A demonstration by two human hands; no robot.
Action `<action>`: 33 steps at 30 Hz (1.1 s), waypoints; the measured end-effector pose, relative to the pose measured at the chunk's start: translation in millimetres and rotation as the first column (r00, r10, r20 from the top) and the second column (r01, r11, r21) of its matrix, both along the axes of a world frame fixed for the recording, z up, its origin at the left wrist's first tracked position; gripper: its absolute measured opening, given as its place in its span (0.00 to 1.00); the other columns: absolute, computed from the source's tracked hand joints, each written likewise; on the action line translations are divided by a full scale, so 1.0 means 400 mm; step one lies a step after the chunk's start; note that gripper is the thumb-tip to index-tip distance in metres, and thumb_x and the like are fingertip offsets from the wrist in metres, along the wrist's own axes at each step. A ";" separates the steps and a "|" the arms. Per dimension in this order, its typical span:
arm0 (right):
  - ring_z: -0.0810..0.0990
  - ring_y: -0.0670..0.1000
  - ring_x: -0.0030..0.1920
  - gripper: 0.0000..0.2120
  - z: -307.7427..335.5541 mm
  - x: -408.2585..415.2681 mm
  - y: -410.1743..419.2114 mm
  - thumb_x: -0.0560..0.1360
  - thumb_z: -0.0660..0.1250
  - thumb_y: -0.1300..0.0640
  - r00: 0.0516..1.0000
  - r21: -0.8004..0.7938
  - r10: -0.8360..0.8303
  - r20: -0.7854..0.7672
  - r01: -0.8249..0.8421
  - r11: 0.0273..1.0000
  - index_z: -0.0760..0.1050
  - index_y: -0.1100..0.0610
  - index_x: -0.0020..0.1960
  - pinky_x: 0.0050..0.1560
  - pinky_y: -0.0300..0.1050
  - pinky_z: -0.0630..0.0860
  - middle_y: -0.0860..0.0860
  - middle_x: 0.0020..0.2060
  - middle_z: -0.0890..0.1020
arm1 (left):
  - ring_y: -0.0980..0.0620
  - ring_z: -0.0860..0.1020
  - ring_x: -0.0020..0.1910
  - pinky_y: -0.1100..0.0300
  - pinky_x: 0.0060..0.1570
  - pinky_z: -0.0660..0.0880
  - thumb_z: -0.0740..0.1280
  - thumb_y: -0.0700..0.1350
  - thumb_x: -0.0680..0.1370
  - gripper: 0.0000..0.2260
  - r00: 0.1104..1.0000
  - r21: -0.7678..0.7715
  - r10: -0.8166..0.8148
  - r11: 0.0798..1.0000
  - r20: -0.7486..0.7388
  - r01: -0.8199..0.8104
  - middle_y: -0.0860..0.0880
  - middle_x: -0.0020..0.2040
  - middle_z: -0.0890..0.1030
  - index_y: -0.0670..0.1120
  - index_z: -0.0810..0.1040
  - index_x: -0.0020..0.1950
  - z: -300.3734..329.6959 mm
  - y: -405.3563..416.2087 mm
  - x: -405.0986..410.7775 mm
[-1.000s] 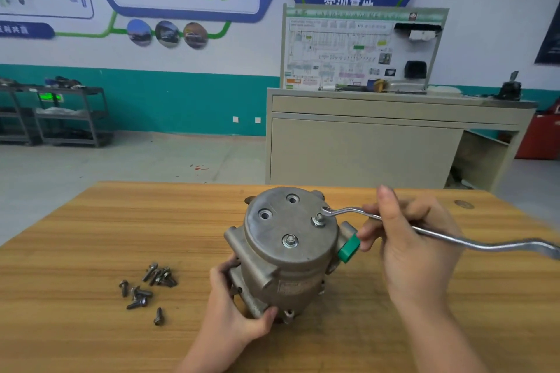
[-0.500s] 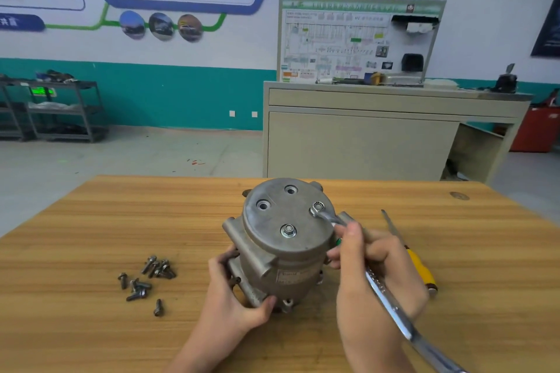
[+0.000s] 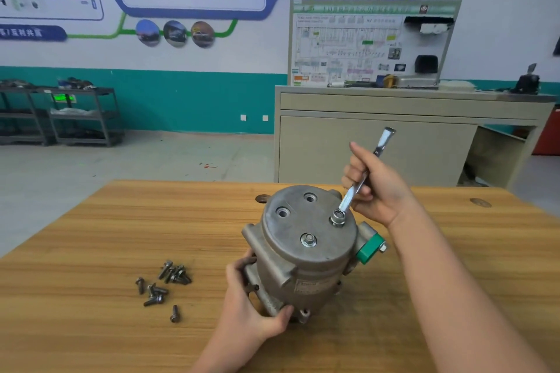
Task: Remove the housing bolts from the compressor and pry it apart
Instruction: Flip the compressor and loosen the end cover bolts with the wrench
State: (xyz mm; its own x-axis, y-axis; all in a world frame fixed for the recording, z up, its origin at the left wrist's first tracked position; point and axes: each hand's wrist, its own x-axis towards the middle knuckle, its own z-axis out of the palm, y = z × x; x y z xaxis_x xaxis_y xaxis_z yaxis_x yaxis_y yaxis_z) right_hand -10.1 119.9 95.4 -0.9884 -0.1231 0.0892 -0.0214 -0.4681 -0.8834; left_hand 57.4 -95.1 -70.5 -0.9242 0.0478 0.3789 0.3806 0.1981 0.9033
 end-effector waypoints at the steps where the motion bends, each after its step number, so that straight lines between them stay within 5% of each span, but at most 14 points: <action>1: 0.61 0.43 0.15 0.28 0.005 -0.003 -0.008 0.80 0.59 0.48 1.000 -0.007 -0.007 -0.008 0.007 1.000 0.65 0.53 0.22 0.12 0.32 0.55 0.48 0.19 0.68 | 0.60 0.75 0.58 0.73 0.54 0.70 0.81 0.38 0.61 0.36 1.000 0.008 -0.011 1.000 0.007 0.011 0.46 0.61 0.73 0.54 0.61 0.58 0.004 -0.002 0.003; 7: 0.75 0.41 0.22 0.13 0.032 0.085 -0.002 0.67 0.70 0.51 0.966 -0.396 -0.243 -0.091 0.189 0.899 0.76 0.54 0.26 0.21 0.29 0.70 0.50 0.26 0.79 | 0.54 0.74 0.61 0.63 0.62 0.71 0.79 0.45 0.58 0.37 1.000 0.013 -0.007 1.000 0.024 0.007 0.45 0.61 0.73 0.51 0.60 0.59 0.010 -0.006 0.008; 10: 0.76 0.44 0.22 0.16 -0.012 0.144 0.001 0.73 0.70 0.56 0.849 -0.252 -0.477 -0.227 0.421 0.871 0.77 0.52 0.26 0.23 0.33 0.72 0.51 0.26 0.81 | 0.51 0.73 0.63 0.59 0.65 0.70 0.81 0.43 0.58 0.39 1.000 0.008 -0.004 1.000 0.030 0.004 0.44 0.63 0.72 0.50 0.60 0.60 0.006 -0.005 0.005; 14: 0.76 0.51 0.20 0.18 -0.071 0.208 -0.025 0.74 0.70 0.53 0.595 -0.160 -0.666 -0.449 0.680 0.716 0.73 0.53 0.26 0.24 0.37 0.72 0.54 0.26 0.82 | 0.58 0.75 0.58 0.73 0.55 0.69 0.81 0.50 0.57 0.39 0.999 0.005 -0.004 1.000 0.034 0.004 0.46 0.61 0.72 0.53 0.61 0.59 0.005 0.000 0.004; 19: 0.80 0.49 0.24 0.17 -0.112 0.250 -0.074 0.76 0.68 0.49 0.358 -0.153 -0.617 -0.700 0.769 0.620 0.71 0.51 0.30 0.31 0.38 0.76 0.47 0.27 0.82 | 0.63 0.76 0.53 0.75 0.51 0.70 0.81 0.35 0.61 0.37 1.000 0.005 0.014 1.000 0.017 -0.014 0.43 0.60 0.73 0.51 0.61 0.58 -0.003 0.001 0.002; 24: 0.79 0.47 0.30 0.17 -0.156 0.268 -0.126 0.79 0.66 0.53 0.060 -0.161 -0.487 -0.871 0.903 0.399 0.70 0.53 0.33 0.31 0.39 0.72 0.49 0.30 0.79 | 0.55 0.75 0.55 0.74 0.52 0.70 0.80 0.39 0.57 0.40 1.000 0.017 0.026 1.000 0.003 -0.026 0.40 0.61 0.72 0.44 0.61 0.61 -0.009 0.006 -0.002; 29: 0.81 0.51 0.30 0.15 -0.167 0.279 -0.146 0.79 0.66 0.49 0.096 -0.216 -0.660 -0.745 0.902 0.374 0.67 0.41 0.35 0.30 0.46 0.74 0.43 0.33 0.79 | 0.56 0.77 0.55 0.72 0.52 0.71 0.80 0.43 0.58 0.38 1.000 0.018 0.008 1.000 0.003 -0.008 0.43 0.60 0.74 0.48 0.62 0.61 -0.009 0.002 0.003; 33: 0.76 0.45 0.32 0.17 -0.157 0.277 -0.161 0.80 0.66 0.55 0.005 -0.183 -0.552 -0.834 0.941 0.286 0.67 0.52 0.33 0.34 0.35 0.70 0.47 0.30 0.75 | 0.56 0.76 0.57 0.69 0.57 0.71 0.79 0.46 0.57 0.37 1.000 0.011 0.020 1.000 -0.007 -0.020 0.43 0.61 0.73 0.52 0.62 0.59 -0.009 0.001 0.005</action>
State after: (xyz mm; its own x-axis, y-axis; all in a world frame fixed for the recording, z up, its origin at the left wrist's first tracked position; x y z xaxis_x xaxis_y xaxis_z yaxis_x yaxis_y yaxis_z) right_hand 100.8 55.4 32.6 -0.0906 0.4402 0.8933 -0.7403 0.5702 -0.3561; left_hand 59.4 -94.5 -73.9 -0.9222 0.0256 0.3858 0.3830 0.1960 0.9027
